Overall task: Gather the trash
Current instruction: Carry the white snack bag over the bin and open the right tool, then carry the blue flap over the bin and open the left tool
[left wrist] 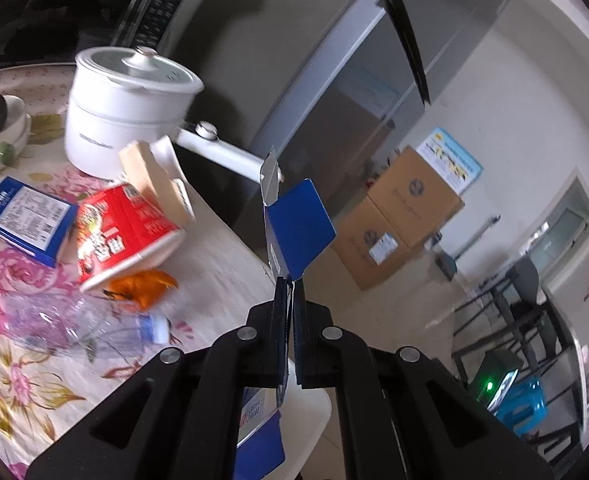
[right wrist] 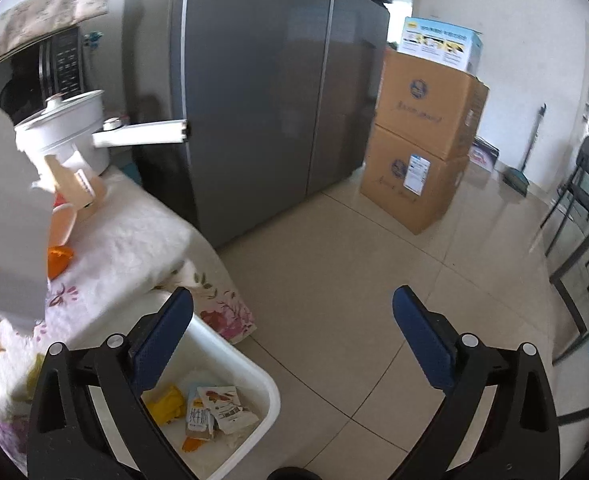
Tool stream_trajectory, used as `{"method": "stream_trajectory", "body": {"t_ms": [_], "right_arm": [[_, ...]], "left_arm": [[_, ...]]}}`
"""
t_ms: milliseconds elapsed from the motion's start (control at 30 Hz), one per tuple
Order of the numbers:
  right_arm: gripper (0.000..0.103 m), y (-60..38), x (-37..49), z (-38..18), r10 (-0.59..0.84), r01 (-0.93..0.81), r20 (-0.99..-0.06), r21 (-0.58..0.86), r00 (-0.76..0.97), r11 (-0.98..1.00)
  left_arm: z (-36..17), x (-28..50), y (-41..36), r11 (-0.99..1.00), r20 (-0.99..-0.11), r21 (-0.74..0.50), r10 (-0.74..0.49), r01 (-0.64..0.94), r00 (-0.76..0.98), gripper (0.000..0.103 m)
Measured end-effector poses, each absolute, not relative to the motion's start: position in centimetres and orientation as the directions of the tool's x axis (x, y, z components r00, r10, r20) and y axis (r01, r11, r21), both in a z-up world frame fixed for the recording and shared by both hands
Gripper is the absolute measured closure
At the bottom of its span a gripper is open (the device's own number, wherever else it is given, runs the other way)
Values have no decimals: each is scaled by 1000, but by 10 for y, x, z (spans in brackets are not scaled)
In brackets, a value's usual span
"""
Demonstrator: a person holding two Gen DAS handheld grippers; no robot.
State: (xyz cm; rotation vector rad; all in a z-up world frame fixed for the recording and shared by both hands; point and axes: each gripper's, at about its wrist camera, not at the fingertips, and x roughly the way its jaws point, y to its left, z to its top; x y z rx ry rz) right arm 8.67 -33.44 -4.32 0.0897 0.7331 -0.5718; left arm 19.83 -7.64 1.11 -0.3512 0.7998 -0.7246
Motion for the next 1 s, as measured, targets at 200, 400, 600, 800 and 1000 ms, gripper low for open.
{"method": "stream_trajectory", "body": {"t_ms": [200, 400, 600, 800, 1000], "right_arm": [[7, -338, 87, -45, -469, 542, -662, -111, 585, 833], [7, -342, 86, -44, -470, 551, -661, -102, 584, 828], [7, -343, 86, -45, -467, 550, -665, -100, 583, 829], [7, -342, 89, -45, -459, 547, -670, -95, 583, 832], [7, -341, 92, -45, -453, 546, -675, -87, 583, 833]], "left_arm": [[0, 189, -99, 700, -557, -523, -713, 487, 426, 100], [-12, 181, -117, 683, -590, -516, -721, 517, 364, 100], [-30, 176, -133, 679, -635, -514, -712, 524, 300, 99], [-43, 176, -140, 678, -664, -525, -704, 514, 251, 62], [-49, 177, -138, 700, -698, -506, -676, 504, 238, 45]]}}
